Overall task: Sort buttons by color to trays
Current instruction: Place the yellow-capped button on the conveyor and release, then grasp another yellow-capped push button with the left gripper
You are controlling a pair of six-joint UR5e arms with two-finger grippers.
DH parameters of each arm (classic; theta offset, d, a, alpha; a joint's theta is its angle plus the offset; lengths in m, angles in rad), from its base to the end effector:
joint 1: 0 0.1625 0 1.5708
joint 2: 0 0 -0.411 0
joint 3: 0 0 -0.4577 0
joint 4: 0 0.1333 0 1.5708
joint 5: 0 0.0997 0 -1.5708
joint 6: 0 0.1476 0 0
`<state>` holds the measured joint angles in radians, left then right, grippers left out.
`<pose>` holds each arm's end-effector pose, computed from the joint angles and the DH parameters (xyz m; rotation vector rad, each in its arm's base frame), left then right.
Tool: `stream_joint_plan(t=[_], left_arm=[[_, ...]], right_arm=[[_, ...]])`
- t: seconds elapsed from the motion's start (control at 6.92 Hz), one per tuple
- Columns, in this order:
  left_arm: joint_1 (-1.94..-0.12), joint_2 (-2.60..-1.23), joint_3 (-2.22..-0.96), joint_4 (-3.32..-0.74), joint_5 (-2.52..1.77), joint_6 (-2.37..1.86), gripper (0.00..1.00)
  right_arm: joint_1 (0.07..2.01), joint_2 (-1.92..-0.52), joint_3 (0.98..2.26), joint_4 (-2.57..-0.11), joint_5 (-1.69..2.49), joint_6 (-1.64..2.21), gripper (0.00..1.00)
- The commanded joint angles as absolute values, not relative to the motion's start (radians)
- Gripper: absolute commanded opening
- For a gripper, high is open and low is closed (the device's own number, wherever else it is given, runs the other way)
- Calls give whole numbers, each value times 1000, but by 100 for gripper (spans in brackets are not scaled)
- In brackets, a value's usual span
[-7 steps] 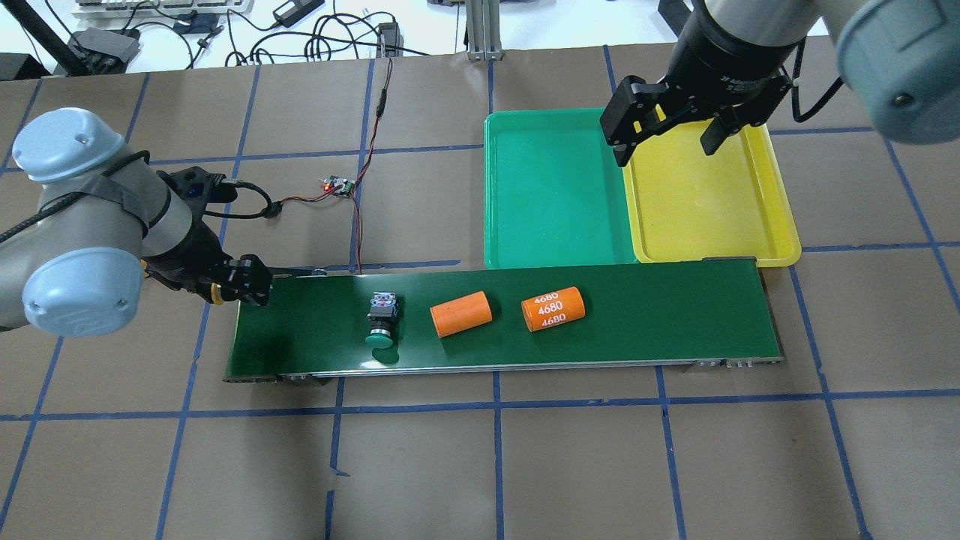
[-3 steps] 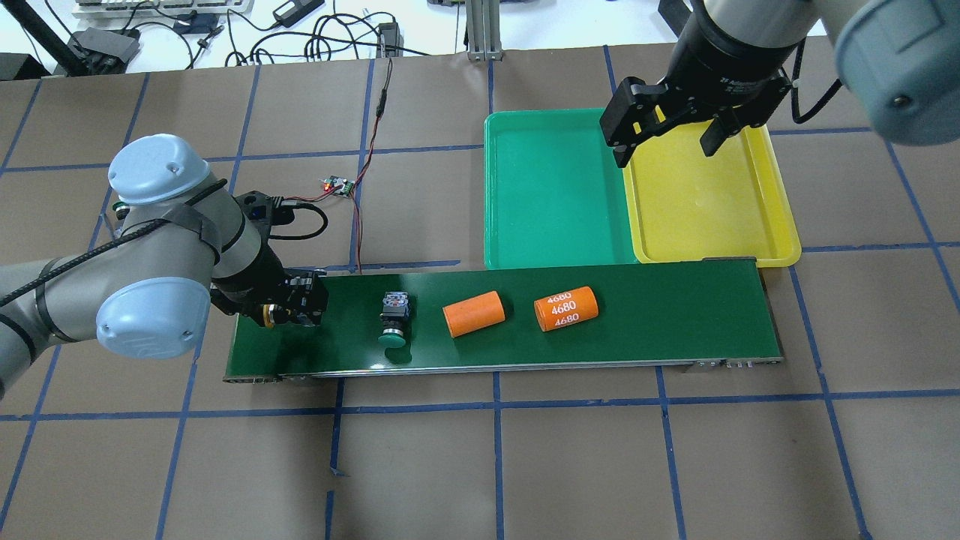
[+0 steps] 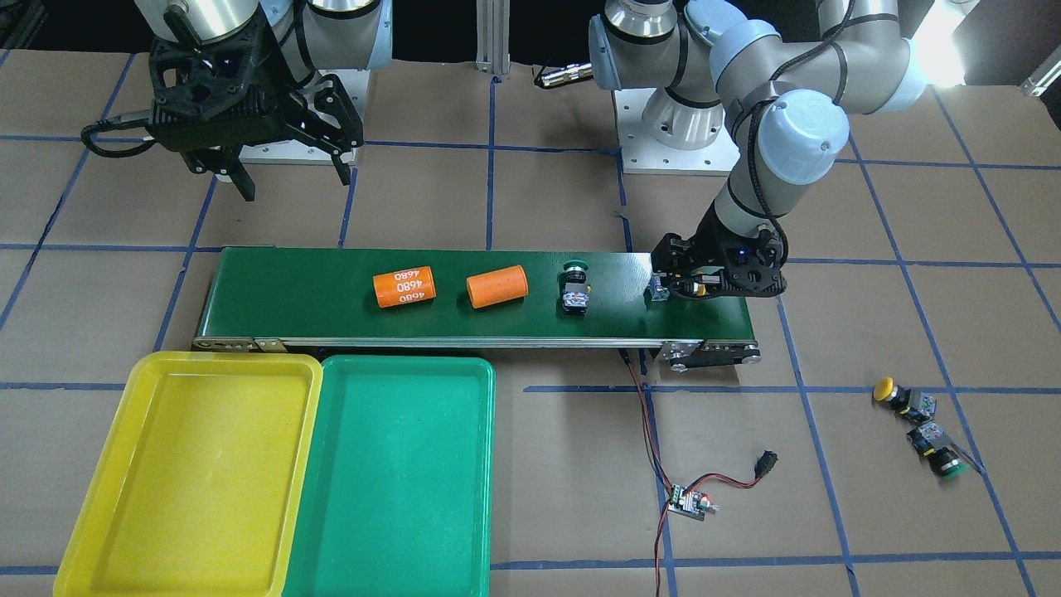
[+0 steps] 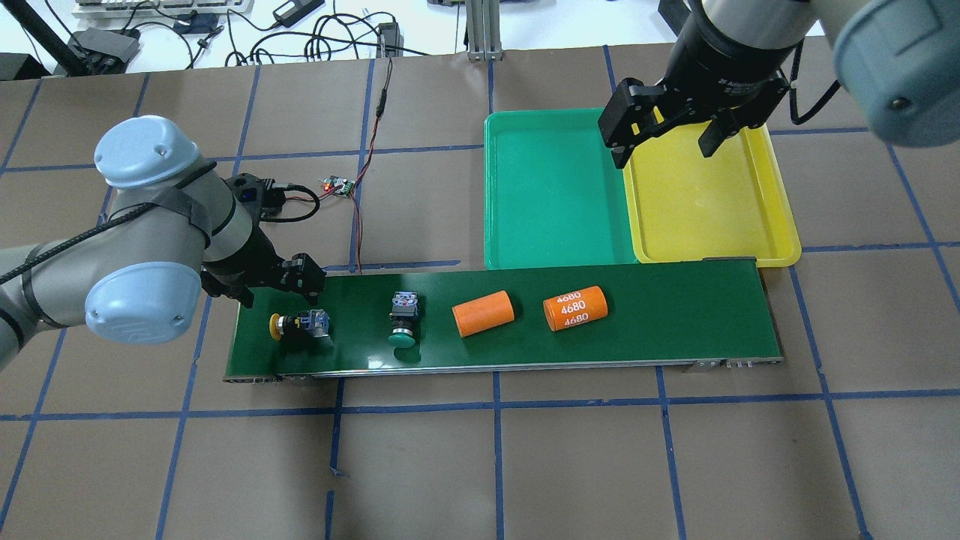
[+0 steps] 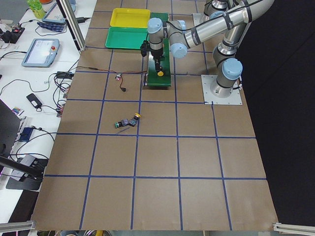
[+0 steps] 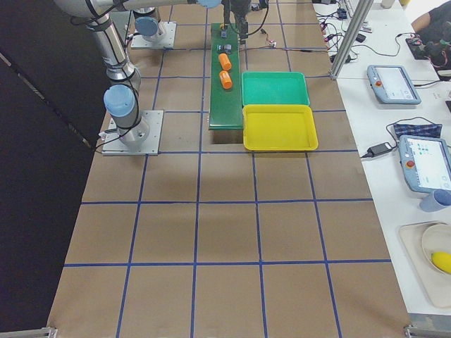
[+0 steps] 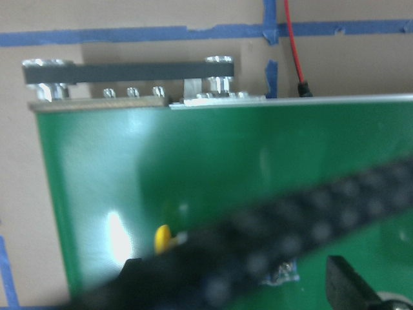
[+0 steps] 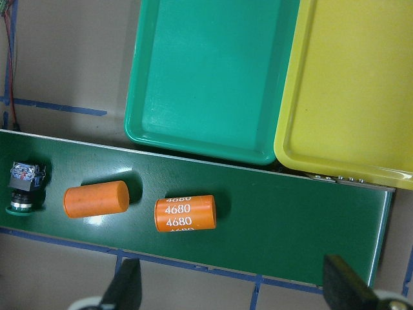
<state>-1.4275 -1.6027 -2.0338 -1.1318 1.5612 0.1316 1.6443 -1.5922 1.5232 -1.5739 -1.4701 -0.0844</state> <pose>-0.0609 -0.5212 0.2030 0.0187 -3.1232 -0.0845 0.1887 -0.5454 0.4657 -0.2452 3.0294 -0.1104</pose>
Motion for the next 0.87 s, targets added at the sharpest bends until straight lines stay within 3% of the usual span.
stream_joint_plan(t=[0.0, 0.29, 0.72], left_arm=[[-1305, -1655, -1923, -1154, 1572, 313, 100], [-1127, -1747, -1831, -1141, 1568, 598, 100], [-1007, -1847, -1740, -1134, 1557, 932, 100]], right_arm=[[1644, -1592, 1523, -1574, -1470, -84, 100], [1644, -1592, 1523, -1572, -1471, -84, 100], [1644, -1592, 1523, -1572, -1471, -84, 100]])
